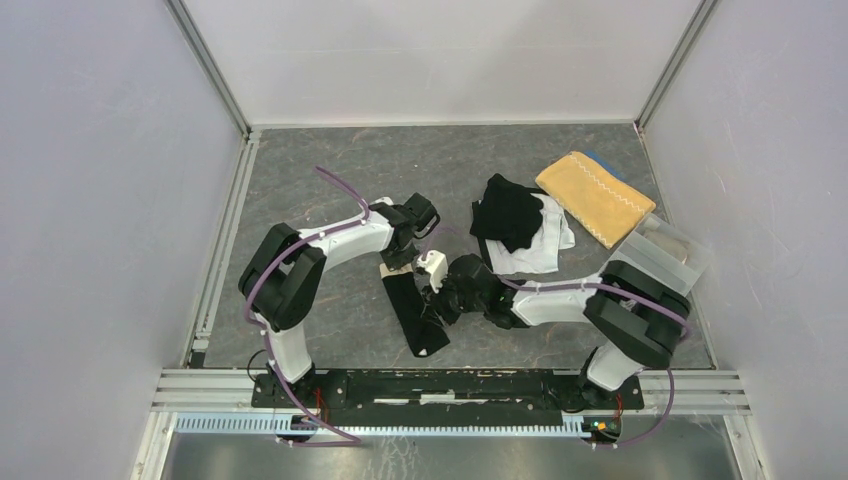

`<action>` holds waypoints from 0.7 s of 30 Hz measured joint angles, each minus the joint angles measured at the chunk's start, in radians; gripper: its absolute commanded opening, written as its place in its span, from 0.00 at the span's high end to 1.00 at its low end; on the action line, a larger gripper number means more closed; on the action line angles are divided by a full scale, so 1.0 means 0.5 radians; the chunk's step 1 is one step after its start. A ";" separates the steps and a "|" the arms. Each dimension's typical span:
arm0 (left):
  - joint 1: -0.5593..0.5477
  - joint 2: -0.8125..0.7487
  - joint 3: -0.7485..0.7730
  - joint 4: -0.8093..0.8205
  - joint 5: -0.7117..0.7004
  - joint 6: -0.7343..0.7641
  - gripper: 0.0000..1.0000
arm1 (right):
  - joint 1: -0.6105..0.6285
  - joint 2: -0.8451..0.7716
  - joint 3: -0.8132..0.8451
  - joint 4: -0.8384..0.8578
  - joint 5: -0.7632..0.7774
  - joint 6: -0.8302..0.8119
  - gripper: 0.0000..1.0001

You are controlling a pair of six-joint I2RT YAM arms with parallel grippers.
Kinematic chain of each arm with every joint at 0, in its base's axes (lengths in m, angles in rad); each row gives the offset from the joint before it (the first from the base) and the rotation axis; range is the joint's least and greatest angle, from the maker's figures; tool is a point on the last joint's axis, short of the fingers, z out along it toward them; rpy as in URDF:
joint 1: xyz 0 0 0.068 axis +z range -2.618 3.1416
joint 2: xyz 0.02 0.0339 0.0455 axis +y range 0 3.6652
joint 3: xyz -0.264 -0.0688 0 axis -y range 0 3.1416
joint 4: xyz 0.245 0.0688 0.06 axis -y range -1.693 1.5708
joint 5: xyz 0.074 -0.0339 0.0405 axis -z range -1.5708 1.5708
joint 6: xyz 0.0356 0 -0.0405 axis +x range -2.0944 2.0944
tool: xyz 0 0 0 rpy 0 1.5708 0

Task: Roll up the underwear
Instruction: Fold the underwear at the center of the board.

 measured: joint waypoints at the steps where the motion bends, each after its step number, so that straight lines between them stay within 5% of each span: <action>1: -0.001 -0.003 -0.005 0.006 -0.004 0.000 0.98 | 0.003 -0.042 -0.016 -0.036 0.034 -0.002 0.68; 9: -0.004 -0.008 -0.013 0.019 -0.031 0.000 0.98 | 0.024 -0.399 -0.096 -0.272 0.293 -0.037 0.66; 15: -0.004 -0.008 -0.013 0.020 -0.031 0.000 0.98 | 0.034 -0.479 -0.096 -0.250 0.237 -0.039 0.92; 21: -0.004 -0.010 -0.013 0.023 -0.031 0.000 0.98 | 0.091 -0.423 -0.089 -0.032 0.095 0.009 1.00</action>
